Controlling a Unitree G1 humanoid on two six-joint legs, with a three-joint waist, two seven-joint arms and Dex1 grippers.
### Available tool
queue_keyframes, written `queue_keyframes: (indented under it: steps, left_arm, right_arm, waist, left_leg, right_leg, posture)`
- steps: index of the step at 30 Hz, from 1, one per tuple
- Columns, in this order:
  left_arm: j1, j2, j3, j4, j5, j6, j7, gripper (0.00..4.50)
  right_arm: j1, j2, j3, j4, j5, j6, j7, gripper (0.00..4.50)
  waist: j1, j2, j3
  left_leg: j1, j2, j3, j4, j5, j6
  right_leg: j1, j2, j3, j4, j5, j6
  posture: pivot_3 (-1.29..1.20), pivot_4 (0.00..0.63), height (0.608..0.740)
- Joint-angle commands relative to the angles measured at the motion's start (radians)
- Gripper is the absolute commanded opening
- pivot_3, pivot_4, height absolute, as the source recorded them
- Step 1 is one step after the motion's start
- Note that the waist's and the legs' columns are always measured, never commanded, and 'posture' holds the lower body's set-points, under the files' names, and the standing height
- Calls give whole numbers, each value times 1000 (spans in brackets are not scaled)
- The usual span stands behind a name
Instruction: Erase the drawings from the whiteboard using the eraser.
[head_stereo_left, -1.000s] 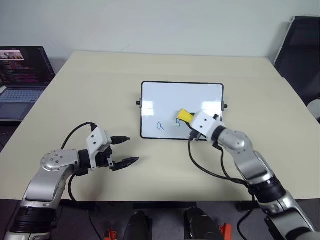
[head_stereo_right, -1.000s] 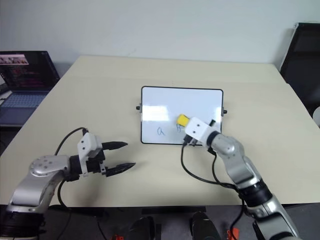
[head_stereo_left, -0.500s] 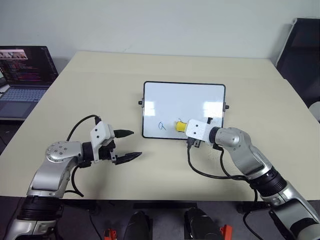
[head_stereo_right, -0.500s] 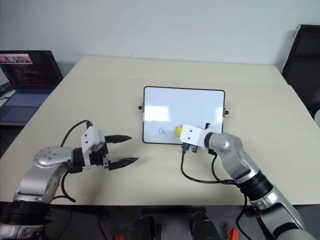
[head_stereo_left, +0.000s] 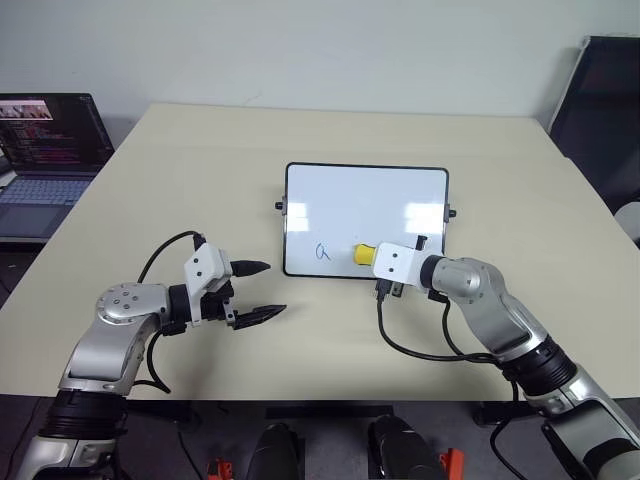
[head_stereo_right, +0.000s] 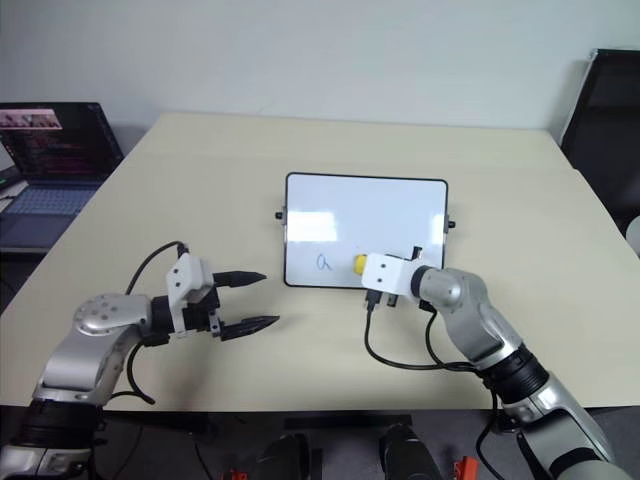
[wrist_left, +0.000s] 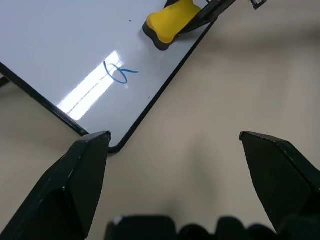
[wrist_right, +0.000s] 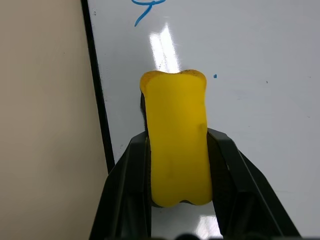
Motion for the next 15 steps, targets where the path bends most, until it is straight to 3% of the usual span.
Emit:
queue_keyframes:
  steps: [1, 9, 15]
  left_arm:
    - [-12, 0, 1, -30, -10, 4, 0, 4500]
    - [-22, 0, -1, -53, -13, 30, 11, 4500]
    - [-20, 0, -2, -85, -16, 59, 21, 4500]
  right_arm:
    - [-52, 18, -71, 55, -26, 7, -85, 1144]
    - [-14, 10, -11, 13, 14, 28, 67, 1144]
    - [-67, 88, -83, 70, -20, 21, -95, 1144]
  waist:
    - [-2, 0, 0]
    - [-1, 0, 0]
    - [-6, 0, 0]
  left_leg:
    - [0, 0, 0, 1, 0, 0]
    - [0, 0, 0, 2, 0, 0]
    - [0, 0, 0, 0, 0, 0]
  right_leg:
    - [0, 0, 0, 0, 0, 0]
    - [1, 0, 0, 0, 0, 0]
    - [-1, 1, 1, 1, 0, 0]
  posture:
    - [0, 150, 740]
    - [0, 150, 740]
    - [0, 150, 740]
